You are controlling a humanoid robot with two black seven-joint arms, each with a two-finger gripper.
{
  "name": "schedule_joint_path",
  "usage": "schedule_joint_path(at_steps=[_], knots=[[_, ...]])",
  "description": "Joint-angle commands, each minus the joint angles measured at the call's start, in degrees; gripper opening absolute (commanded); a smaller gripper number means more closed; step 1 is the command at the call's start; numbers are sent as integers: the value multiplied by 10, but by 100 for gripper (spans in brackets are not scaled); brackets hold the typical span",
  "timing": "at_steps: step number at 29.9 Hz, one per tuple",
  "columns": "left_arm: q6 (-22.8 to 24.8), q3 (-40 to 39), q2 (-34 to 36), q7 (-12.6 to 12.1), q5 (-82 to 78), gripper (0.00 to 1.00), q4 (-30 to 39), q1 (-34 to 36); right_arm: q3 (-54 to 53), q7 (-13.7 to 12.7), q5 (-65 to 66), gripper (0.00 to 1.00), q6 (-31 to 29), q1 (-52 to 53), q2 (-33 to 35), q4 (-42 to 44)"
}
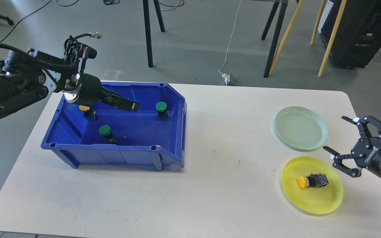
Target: Pass button and place on color plate
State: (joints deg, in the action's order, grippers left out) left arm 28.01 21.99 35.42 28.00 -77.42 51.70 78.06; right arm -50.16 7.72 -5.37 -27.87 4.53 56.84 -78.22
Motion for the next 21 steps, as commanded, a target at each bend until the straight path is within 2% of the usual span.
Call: schedule_joint_path(at_steps=[1, 3, 7, 21], knots=[[0, 60, -23, 0, -19, 99, -37, -4, -91, -2, -17, 100, -1, 1, -30, -1], [0, 82, -57, 0, -26, 99, -81, -7, -124, -6, -17, 100, -1, 7, -58, -2], [0, 97, -111, 0, -27, 99, -151, -29, -129, -8, -17, 100, -1, 23, -69, -2], [0, 99, -140, 0, -45, 99, -183, -62, -126, -7, -16, 100, -1, 14, -67, 1]])
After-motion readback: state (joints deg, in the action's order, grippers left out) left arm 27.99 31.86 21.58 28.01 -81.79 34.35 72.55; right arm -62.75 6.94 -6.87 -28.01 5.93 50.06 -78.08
